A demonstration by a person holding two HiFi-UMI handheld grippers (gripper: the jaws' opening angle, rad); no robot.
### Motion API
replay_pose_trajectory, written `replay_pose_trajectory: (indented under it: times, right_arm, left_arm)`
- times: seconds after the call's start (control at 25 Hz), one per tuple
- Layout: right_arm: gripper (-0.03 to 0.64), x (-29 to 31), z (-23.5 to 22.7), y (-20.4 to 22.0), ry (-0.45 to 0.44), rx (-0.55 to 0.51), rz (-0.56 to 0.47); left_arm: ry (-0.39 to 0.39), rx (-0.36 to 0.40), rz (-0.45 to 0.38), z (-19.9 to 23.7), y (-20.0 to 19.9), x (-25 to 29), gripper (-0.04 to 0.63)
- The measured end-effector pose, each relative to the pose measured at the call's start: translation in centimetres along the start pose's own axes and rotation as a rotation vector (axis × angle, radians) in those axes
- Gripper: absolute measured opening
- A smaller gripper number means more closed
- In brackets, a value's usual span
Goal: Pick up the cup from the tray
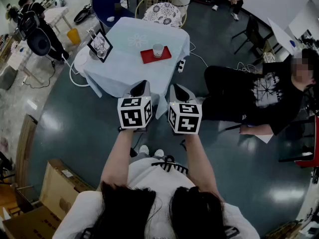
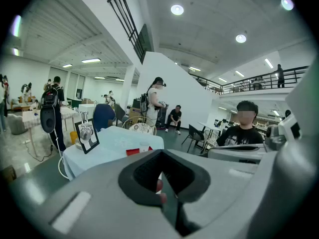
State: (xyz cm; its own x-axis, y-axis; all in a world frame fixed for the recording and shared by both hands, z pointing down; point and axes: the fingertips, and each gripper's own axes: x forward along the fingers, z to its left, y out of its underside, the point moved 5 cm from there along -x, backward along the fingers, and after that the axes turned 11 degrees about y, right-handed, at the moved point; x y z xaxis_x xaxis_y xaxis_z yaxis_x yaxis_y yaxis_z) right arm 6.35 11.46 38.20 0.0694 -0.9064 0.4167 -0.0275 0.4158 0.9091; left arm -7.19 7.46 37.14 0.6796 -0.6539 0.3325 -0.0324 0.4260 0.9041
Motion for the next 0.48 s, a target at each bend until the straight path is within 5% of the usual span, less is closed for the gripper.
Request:
replay_pose_trajectory:
  times: [0.48]
  right_arm:
    - [0.023, 0.4, -1.3, 0.4, 0.012, 0.009, 0.017]
  left_arm:
    - [0.006, -0.012, 0.029, -0.7, 0.9, 0.9, 0.000]
